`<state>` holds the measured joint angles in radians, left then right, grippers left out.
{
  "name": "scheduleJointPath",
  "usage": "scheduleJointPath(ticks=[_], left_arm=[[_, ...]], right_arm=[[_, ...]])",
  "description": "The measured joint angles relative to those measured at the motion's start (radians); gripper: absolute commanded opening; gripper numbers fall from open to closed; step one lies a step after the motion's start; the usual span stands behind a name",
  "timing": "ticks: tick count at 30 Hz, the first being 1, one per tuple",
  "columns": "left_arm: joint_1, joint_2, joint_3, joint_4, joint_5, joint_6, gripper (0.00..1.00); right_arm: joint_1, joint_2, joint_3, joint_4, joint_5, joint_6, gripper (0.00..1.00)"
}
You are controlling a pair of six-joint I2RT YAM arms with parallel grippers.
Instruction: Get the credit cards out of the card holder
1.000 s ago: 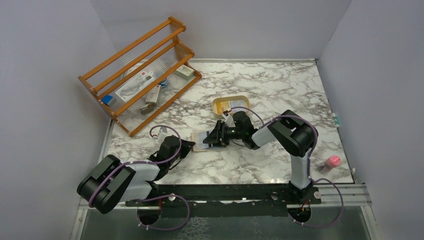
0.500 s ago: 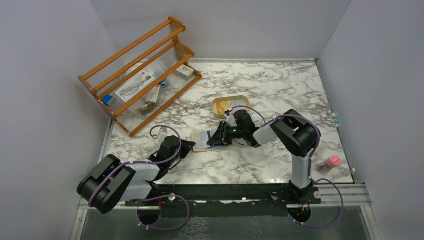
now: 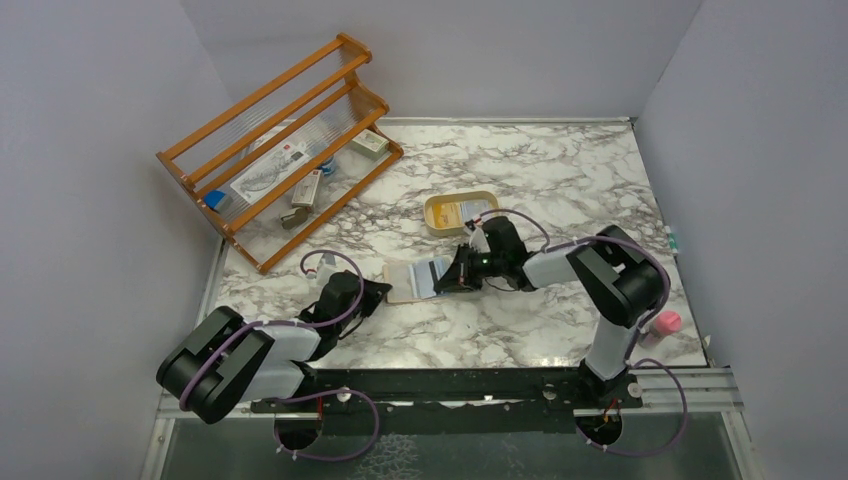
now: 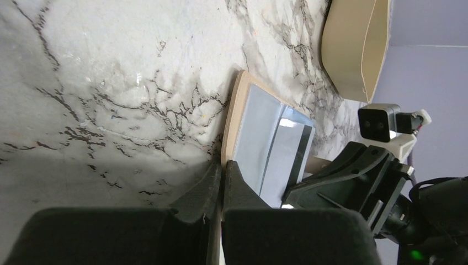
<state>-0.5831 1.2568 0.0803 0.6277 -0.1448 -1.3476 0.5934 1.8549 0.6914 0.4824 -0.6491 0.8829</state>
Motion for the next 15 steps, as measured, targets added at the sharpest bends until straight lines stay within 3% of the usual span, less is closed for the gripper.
scheduleJointPath(ticks=[7, 11, 15], left_arm=[[0.0, 0.001, 0.0, 0.0, 0.0, -0.002, 0.0], [0.0, 0.003, 0.0, 0.002, 0.0, -0.002, 0.0], [0.0, 0.003, 0.0, 0.003, 0.0, -0.002, 0.0]], right_arm=[[-0.023, -0.217, 0.071, -0.362, 0.124, -0.171, 0.01], [-0.132, -0.322, 0.161, -0.485, 0.147, -0.241, 0.01], [-0.259, -0.318, 0.263, -0.54, 0.156, -0.304, 0.01]])
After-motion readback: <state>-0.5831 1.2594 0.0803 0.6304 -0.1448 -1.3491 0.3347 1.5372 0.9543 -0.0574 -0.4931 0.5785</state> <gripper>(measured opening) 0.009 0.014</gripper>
